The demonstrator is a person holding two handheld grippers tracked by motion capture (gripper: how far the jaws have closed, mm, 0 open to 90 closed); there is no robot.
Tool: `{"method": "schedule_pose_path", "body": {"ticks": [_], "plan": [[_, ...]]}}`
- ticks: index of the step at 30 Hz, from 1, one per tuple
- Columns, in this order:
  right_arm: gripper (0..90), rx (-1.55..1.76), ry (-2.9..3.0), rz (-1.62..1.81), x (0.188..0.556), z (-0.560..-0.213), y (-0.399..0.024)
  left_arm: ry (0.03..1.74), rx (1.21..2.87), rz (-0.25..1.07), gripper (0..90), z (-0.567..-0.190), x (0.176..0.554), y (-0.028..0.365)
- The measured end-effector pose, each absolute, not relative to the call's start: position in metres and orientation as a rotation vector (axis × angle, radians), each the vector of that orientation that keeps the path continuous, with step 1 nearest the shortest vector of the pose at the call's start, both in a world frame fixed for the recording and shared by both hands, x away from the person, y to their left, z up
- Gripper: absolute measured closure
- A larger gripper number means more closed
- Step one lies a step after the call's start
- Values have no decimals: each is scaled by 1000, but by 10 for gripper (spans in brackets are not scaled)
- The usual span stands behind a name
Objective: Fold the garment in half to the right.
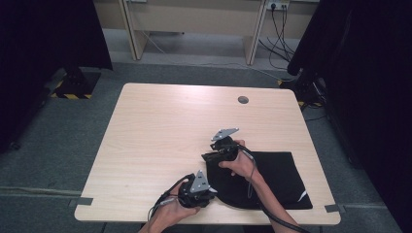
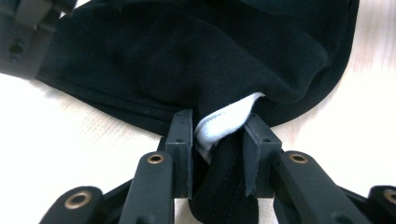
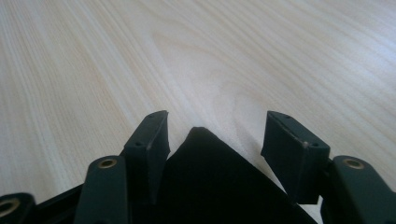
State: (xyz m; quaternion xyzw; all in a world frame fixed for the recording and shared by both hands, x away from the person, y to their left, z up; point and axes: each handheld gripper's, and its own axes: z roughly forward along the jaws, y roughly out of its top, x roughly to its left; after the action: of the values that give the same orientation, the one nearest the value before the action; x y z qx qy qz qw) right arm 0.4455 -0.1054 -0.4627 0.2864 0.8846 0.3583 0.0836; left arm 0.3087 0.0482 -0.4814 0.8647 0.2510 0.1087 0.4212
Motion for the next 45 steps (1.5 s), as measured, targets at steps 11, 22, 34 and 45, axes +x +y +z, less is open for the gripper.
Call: {"method": "schedule_pose_path", "body": {"ticks": [11, 22, 34, 45], "plan": [[784, 777, 2681, 1032, 443, -468, -104, 639, 2152, 255, 708, -480, 312, 48], [833, 726, 2587, 1221, 436, -421, -110, 608, 2125, 312, 725, -445, 308, 65], [835, 669, 2532, 1357, 438, -385, -100, 564, 2107, 277, 724, -396, 309, 92], [836, 692, 2442, 1425, 429, -365, -140, 458, 2152, 266, 721, -368, 322, 49]]}}
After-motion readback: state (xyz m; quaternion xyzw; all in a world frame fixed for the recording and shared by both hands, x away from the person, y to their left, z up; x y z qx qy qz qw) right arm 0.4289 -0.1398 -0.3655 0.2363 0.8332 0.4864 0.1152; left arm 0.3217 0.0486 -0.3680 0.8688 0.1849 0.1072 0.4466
